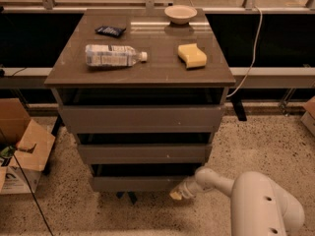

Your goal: Close bottom drawer

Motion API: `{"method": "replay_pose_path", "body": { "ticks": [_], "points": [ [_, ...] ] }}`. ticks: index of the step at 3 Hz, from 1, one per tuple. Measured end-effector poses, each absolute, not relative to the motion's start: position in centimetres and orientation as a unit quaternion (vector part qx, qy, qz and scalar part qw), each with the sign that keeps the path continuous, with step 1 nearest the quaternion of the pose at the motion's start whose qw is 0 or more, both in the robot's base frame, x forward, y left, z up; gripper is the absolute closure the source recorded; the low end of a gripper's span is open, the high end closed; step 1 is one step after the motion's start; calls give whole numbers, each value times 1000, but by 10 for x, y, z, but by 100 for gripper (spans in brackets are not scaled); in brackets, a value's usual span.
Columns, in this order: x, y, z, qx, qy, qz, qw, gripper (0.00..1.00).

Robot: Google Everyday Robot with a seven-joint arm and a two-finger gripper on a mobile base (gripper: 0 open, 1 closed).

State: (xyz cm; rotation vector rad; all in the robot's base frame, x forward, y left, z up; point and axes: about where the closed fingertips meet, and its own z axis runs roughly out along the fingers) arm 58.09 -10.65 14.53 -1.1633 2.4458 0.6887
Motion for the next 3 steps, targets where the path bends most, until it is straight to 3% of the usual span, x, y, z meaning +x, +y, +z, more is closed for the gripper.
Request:
{"method": "replay_pose_path", "body": {
  "ticks": [1,2,3],
  "points": [
    [622,-105,160,-411,859,219,212,13],
    [621,-105,160,-411,859,219,212,0],
    [621,-105,160,-411,859,219,212,0]
  ]
}}
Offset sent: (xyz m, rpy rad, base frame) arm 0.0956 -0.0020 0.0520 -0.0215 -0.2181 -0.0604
